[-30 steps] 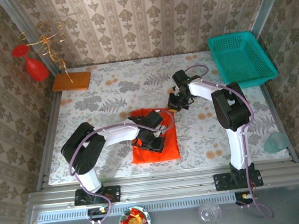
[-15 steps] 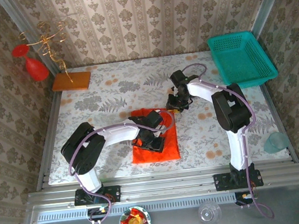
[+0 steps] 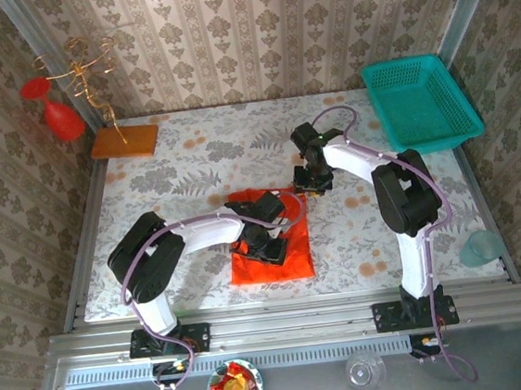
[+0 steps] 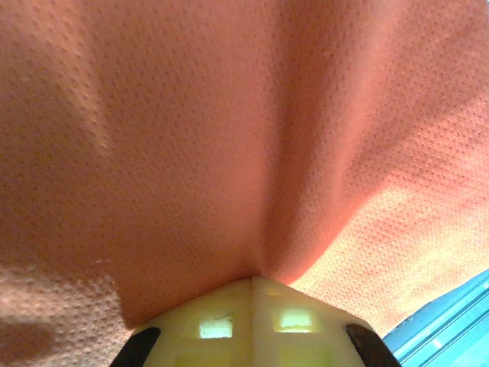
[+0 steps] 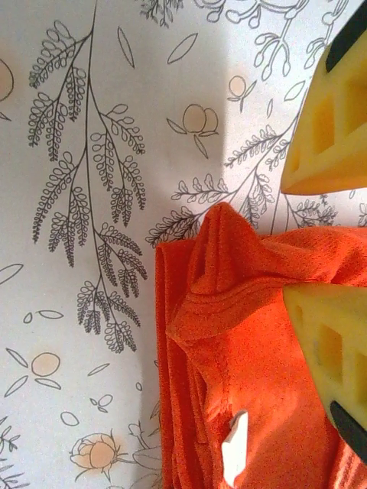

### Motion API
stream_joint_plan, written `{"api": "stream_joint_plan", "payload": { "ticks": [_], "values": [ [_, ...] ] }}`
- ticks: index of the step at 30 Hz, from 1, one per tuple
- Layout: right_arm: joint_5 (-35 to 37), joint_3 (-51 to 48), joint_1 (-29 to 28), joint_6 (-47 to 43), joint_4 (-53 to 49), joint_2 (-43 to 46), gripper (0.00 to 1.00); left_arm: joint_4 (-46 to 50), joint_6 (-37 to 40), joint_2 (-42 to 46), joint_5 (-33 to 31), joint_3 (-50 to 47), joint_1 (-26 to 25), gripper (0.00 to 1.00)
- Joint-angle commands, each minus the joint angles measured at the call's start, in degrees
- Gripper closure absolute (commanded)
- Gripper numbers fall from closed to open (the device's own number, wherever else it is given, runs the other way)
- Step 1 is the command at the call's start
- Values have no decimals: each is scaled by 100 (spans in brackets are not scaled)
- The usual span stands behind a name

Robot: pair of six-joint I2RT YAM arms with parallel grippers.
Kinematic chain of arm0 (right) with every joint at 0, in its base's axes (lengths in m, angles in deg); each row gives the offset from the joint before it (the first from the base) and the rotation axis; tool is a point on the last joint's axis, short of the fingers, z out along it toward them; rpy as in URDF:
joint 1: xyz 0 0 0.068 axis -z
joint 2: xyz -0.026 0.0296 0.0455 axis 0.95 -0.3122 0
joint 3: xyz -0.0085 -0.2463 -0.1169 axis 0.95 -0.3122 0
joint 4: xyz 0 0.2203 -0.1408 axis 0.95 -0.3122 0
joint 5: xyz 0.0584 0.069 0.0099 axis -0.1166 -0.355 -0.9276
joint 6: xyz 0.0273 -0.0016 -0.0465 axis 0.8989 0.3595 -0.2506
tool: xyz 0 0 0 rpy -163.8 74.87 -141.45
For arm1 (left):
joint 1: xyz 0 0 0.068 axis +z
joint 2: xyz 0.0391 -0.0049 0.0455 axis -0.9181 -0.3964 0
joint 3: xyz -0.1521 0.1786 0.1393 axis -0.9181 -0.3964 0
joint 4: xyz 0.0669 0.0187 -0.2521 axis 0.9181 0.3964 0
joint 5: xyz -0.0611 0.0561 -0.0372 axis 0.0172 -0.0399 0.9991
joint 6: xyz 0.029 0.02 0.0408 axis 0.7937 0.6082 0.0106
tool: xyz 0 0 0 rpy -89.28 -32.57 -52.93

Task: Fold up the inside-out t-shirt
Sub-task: Smooth out the T-shirt at the center of the table.

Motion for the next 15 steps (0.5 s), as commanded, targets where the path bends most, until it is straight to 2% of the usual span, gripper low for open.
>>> {"api": "stream_joint_plan", "payload": {
  "ticks": [1, 5, 8, 11, 15],
  "values": [
    [99, -140, -16, -22, -133, 239, 64, 104, -102, -160, -77, 65, -26, 100],
    [-221, -250, -16, 14, 83, 227, 63, 356, -40, 53, -265, 151, 5, 98],
    [-437, -251, -12, 36, 227, 162, 63, 443, -55, 569, -414, 184, 180, 87],
    [-517, -246, -3, 57, 300, 106, 63, 439, -13, 1039, -444, 178, 614, 80],
    [-690, -283, 32, 101, 429, 82, 63, 565, 250, 1263, -450, 210, 1396, 76]
  ]
}}
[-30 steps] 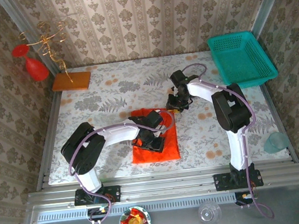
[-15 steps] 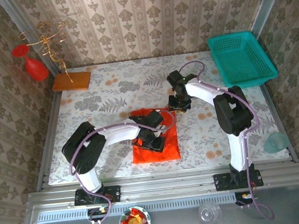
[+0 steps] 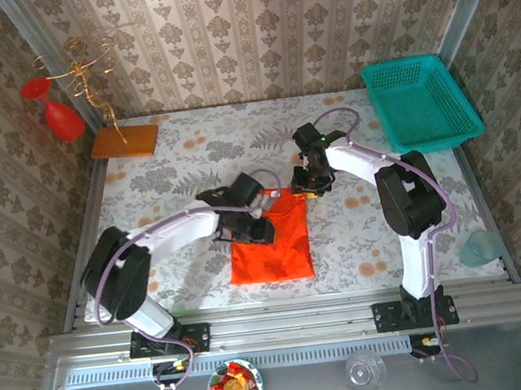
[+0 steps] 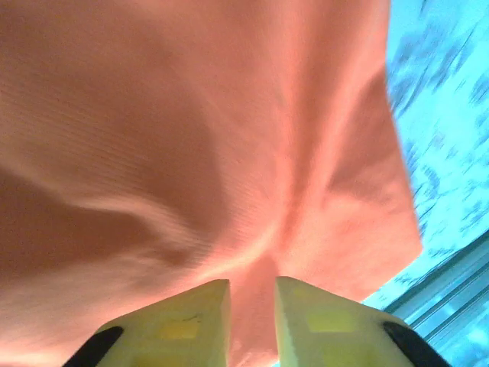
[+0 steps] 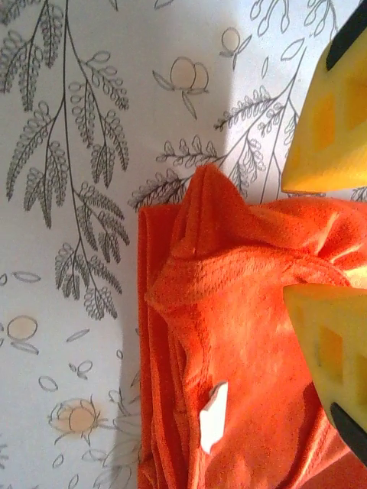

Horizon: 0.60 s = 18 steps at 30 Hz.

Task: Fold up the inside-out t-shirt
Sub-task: Smooth out the T-shirt at the center of the table.

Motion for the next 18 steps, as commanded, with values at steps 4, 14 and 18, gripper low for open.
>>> {"api": "stream_joint_plan", "payload": {
  "ticks": [4, 14, 18],
  "values": [
    [-343, -104, 82, 82, 179, 18, 63, 258, 518, 131, -106, 181, 1245, 72],
    [-392, -184, 145, 38, 62, -6, 63, 25, 1089, -799, 269, 785, 2438, 68],
    [-367, -242, 145, 30, 62, 18, 63, -28, 1189, -1138, 420, 864, 2548, 65]
  ]
}}
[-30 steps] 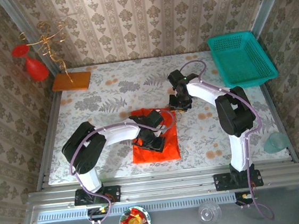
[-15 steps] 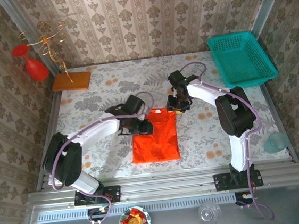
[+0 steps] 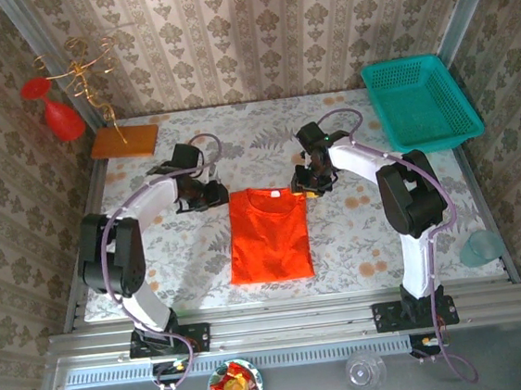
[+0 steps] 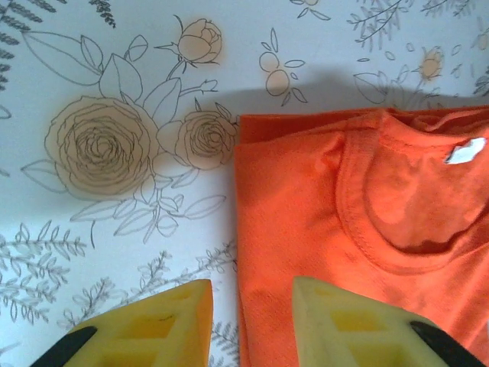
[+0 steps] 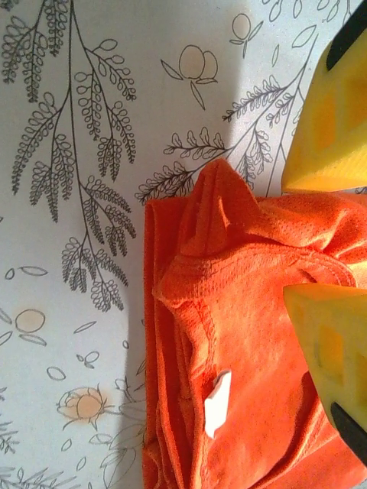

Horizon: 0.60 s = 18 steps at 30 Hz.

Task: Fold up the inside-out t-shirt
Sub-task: Smooth out the T-shirt at the center of the table.

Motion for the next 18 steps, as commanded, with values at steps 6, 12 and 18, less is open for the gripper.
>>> {"api": "stream_joint_plan", "payload": {
  "ticks": [6, 12, 18],
  "values": [
    [-205, -121, 22, 69, 0, 3, 63, -425, 230, -535, 523, 128, 143, 59],
    [-23, -49, 15, 43, -251, 167, 63, -352, 272, -764, 239, 319, 78, 59],
    [177, 98, -95, 27, -525, 708, 65, -451, 185, -805, 185, 311, 42, 60]
  ]
}}
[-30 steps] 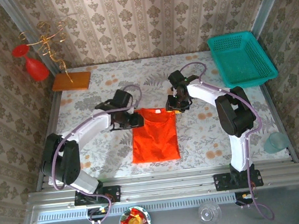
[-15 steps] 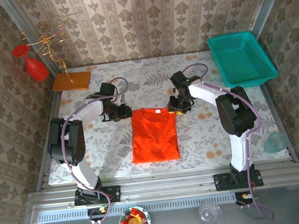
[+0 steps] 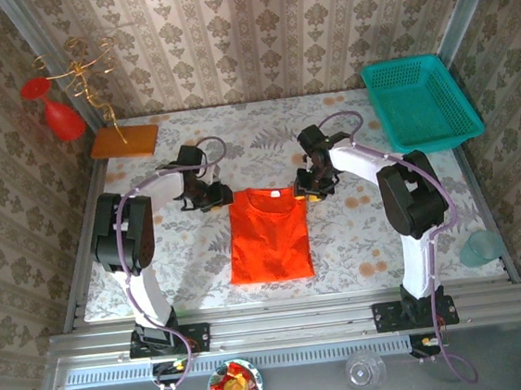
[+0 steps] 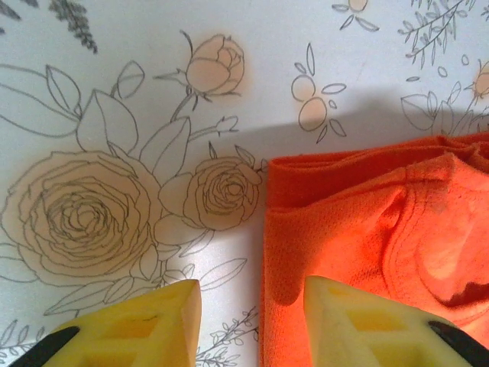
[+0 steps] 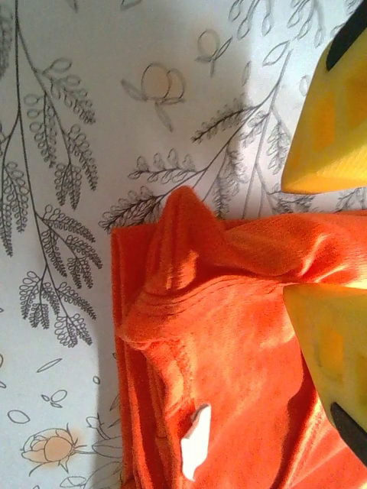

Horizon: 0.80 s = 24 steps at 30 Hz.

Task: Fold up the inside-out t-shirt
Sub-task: Smooth out the T-shirt at the center of the table.

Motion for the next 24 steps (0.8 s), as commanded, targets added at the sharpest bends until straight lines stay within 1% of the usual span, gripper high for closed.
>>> {"api": "stream_joint_plan", "payload": {
  "ticks": [1, 4, 8, 11, 13, 17, 20, 24],
  "values": [
    [14, 242, -133, 45, -272, 442, 66, -129, 39, -82, -10, 109, -39, 60],
    [-229, 573, -428, 91, -273, 287, 68, -256, -49, -209, 155, 130, -93, 60],
    [-472, 994, -766, 176, -247, -85, 70, -235, -79, -377, 53, 226, -242, 61],
    [-960, 1054, -951, 385, 122, -358, 72, -243, -120, -429, -8, 206, -298, 61],
    [-1308, 1038, -1061, 645, 560, -526, 74, -303, -153, -429, -9, 154, -291, 61],
    [-1515, 1263, -1214, 1015, 1038, -963, 78, -394, -199, -408, 24, 77, -246, 61],
    [-1738, 1472, -1254, 1242, 1418, -1318, 84, -551, -293, -347, 183, -4, -204, 61],
    [-1821, 1681, -1246, 1397, 1617, -1703, 89, -658, -366, -258, 290, -93, -158, 63]
  ]
}}
